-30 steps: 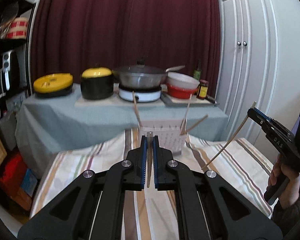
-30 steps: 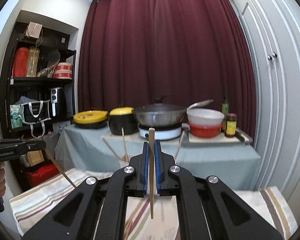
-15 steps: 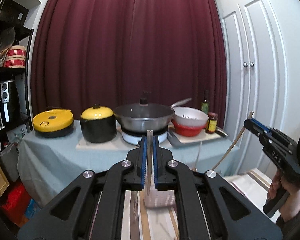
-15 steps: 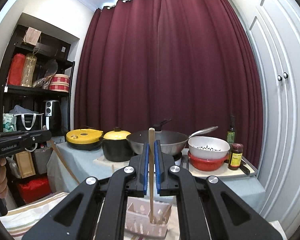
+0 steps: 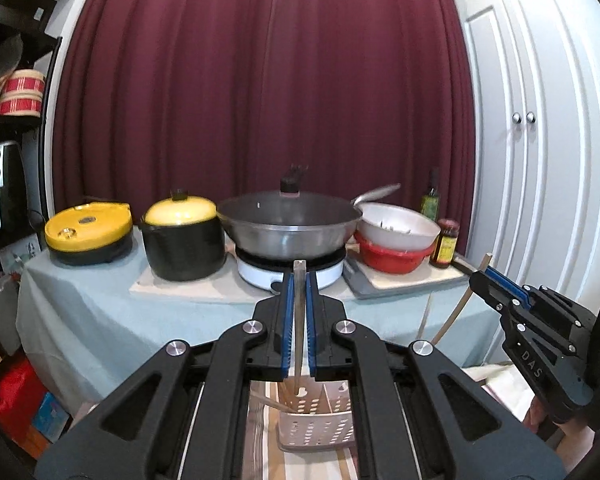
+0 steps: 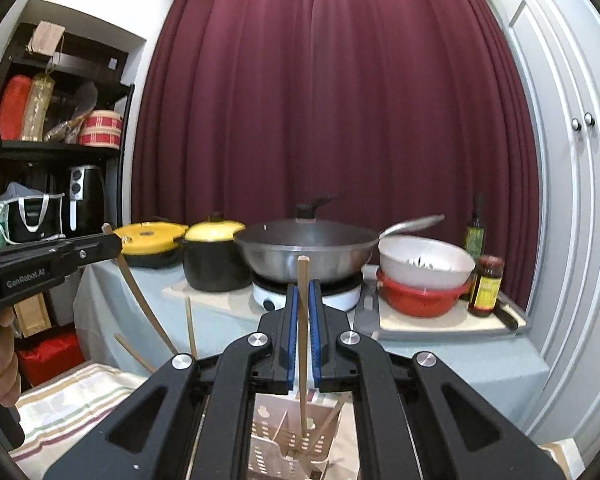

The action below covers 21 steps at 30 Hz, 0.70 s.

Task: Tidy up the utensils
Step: 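Lower the right tool's chopstick into the holder and open while the left tool releases its own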

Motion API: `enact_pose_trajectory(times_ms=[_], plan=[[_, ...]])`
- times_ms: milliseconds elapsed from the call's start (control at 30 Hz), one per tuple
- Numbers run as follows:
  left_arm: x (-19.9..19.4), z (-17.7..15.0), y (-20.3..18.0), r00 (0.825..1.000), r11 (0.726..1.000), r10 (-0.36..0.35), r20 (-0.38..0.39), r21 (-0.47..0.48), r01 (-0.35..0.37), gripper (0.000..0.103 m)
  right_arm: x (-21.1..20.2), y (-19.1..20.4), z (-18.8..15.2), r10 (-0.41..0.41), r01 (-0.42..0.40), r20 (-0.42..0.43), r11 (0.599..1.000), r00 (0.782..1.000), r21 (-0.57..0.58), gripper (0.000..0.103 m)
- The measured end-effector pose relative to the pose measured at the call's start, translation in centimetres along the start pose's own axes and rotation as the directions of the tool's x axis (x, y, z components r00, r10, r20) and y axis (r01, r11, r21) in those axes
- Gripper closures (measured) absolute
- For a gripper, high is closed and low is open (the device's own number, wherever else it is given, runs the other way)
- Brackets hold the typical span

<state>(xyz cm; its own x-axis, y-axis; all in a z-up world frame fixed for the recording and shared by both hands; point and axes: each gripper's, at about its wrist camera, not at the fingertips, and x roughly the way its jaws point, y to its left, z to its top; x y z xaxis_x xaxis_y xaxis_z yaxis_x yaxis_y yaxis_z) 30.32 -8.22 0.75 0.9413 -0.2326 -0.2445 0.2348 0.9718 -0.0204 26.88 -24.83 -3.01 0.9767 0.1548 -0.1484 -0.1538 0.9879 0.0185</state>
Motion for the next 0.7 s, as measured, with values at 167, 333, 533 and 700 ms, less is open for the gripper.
enact_pose_trajectory(times_ms=[167, 333, 533, 700], plan=[[2.2, -1.9, 0.2, 0.999, 1.0, 0.011, -0.05, -0.005, -0.011, 0.097, 1.7, -0.2, -1.8, 0.002, -0.002, -0.051, 1.0, 0.999, -0.004, 0.097], [3.6, -3.1, 0.0, 0.998, 1.0, 0.023, -0.066, 0.008, -0.022, 0.097, 3.0, -0.6, -3.0, -0.001, 0.001, -0.08, 1.0, 0.997, 0.007, 0.097], [4.8, -4.0, -0.4, 0.996, 0.999, 0.029, -0.088, 0.036, -0.026, 0.097, 3.9, -0.8, -3.8, -0.01, 0.011, -0.103, 1.0, 0.995, 0.015, 0.097], [5.5, -4.4, -0.8, 0.995, 0.997, 0.041, -0.092, 0.063, -0.035, 0.092, 4.1, -0.9, -4.1, -0.024, 0.027, -0.106, 0.999, 0.994, 0.024, 0.071]])
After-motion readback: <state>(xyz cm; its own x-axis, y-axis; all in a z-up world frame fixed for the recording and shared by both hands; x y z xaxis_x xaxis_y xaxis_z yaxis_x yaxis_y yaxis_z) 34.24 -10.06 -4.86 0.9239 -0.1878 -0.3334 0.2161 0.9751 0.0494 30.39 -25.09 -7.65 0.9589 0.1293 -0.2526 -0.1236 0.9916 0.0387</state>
